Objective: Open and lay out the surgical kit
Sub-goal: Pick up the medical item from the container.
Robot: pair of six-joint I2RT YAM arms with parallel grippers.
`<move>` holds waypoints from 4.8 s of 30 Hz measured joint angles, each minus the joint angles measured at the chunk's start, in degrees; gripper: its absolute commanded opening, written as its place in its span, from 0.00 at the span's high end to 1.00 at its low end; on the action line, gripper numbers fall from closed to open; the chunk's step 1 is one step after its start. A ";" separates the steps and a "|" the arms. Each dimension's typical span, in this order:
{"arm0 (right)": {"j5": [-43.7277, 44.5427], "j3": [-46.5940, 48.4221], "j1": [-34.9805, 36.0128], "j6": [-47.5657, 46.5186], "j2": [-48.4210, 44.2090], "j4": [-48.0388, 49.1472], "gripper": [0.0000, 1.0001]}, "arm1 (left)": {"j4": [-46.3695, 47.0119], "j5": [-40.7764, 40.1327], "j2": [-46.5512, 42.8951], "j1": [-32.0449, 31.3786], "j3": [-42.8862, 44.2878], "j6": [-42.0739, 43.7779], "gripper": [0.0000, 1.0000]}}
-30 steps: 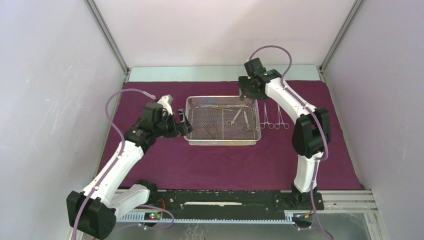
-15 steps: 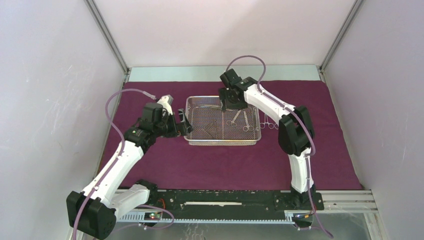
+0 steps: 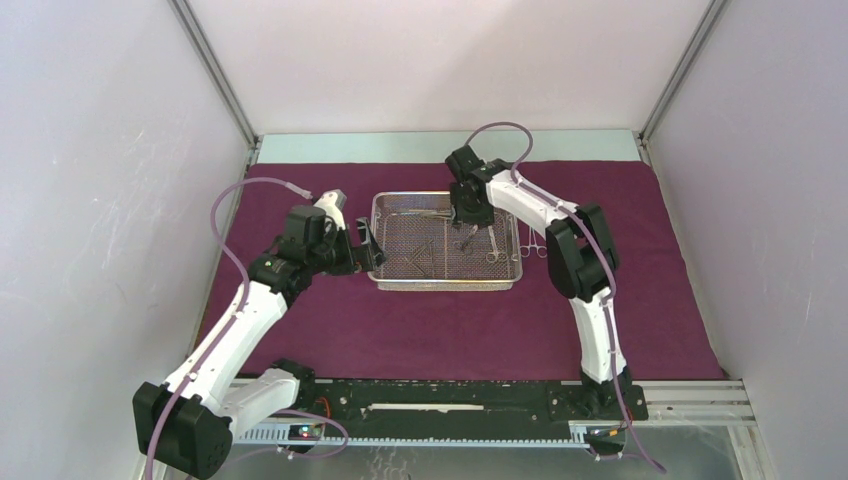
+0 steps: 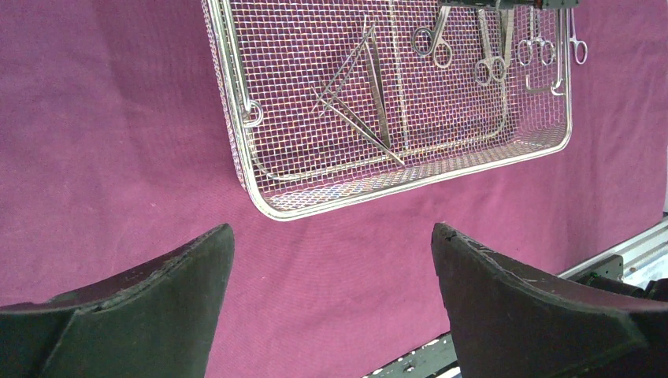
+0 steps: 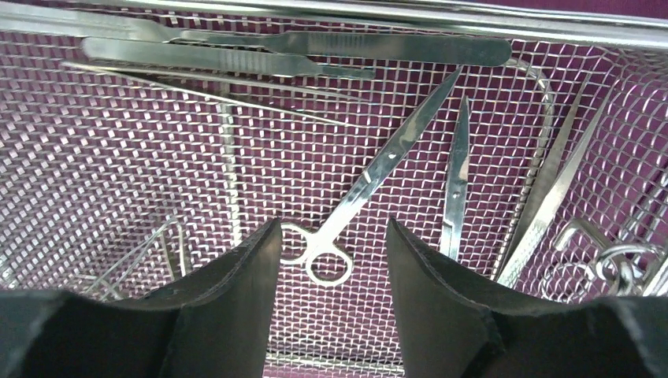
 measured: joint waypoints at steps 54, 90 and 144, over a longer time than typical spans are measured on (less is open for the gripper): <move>0.59 -9.86 1.40 2.23 -1.55 6.69 0.93 | 0.02 0.00 0.00 0.00 0.00 0.00 0.00; -2.43 7.34 -2.89 -2.08 7.74 -1.22 0.94 | 0.02 0.02 0.31 0.00 0.00 0.00 0.00; 0.83 21.27 -2.45 -3.54 15.63 -1.86 0.64 | 0.04 0.63 1.38 0.00 0.00 0.00 0.00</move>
